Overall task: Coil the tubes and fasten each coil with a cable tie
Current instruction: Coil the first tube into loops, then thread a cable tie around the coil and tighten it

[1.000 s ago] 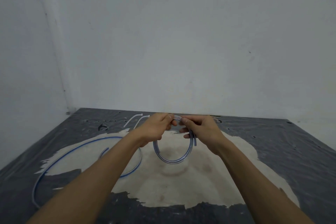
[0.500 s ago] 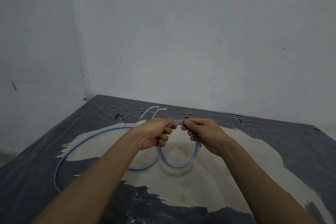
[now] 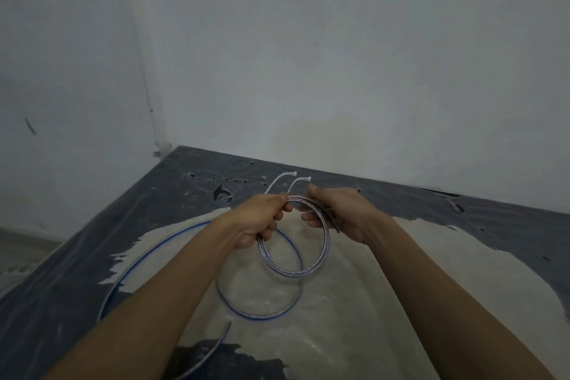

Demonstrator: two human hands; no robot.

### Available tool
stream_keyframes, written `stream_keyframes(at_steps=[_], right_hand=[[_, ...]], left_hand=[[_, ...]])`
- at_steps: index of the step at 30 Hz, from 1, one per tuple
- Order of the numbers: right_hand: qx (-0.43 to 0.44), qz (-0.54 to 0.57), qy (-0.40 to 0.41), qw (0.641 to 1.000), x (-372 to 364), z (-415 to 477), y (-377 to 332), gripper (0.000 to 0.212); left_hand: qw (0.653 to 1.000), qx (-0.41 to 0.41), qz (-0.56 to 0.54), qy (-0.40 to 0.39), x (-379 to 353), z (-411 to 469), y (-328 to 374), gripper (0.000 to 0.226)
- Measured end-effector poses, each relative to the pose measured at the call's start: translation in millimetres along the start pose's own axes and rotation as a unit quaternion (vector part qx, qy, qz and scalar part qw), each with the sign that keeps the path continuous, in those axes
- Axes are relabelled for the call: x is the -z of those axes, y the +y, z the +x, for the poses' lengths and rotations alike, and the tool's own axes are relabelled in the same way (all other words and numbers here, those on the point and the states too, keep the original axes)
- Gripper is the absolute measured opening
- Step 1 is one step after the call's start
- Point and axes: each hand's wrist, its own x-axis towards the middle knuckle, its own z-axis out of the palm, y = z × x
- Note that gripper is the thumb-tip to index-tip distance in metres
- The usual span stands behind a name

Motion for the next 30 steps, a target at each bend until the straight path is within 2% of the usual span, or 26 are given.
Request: stream_keyframes(at_steps=[3, 5, 10, 12, 14, 17, 20, 24, 27, 30], right_hand=[[0.029, -0.105, 0.122, 0.986, -7.8, 39.8, 3.6, 0.021], [0.042, -0.19, 0.171, 0.966, -12.7, 67.4, 7.1, 0.026], [0.017, -0.378, 0.208, 0.902, -31.1, 102.8, 13.8, 0.063], [0.019, -0.408, 0.213, 0.888, -36.2, 107.8, 16.5, 0.06], [0.018, -0.408, 0.211, 0.888, -36.7, 111.5, 16.5, 0.047], [0.003, -0.358, 0.214, 0.909, -26.2, 110.9, 16.9, 0.036], [0.041, -0.283, 0.226, 0.931, -6.8, 94.0, 17.5, 0.016], [0.113, -0.148, 0.194, 0.963, 18.9, 48.1, 17.6, 0.02], [0.187, -0.173, 0.178, 0.951, 33.1, -1.0, 5.6, 0.021], [0.241, -0.181, 0.081, 0.95, 45.1, -55.6, -12.3, 0.019]], left_hand=[[0.999, 0.035, -0.022, 0.005, 12.3, 12.0, -2.8, 0.031], [0.998, 0.055, -0.029, -0.001, 19.5, 17.0, -4.9, 0.031], [0.996, 0.083, -0.007, -0.023, 30.5, 21.2, -7.9, 0.029], [0.996, 0.086, 0.0, -0.024, 32.6, 20.3, -7.8, 0.028], [0.996, 0.086, -0.001, -0.019, 33.5, 19.2, -7.2, 0.028], [0.996, 0.084, -0.006, -0.011, 31.2, 17.3, -5.1, 0.029], [0.997, 0.072, -0.013, -0.01, 23.0, 11.1, 0.9, 0.029], [0.999, 0.047, 0.004, -0.008, 2.6, -6.0, 12.5, 0.029], [0.999, 0.029, 0.029, -0.034, -19.3, -24.5, 24.0, 0.028], [0.995, -0.001, 0.064, -0.073, -44.6, -45.4, 38.9, 0.029]])
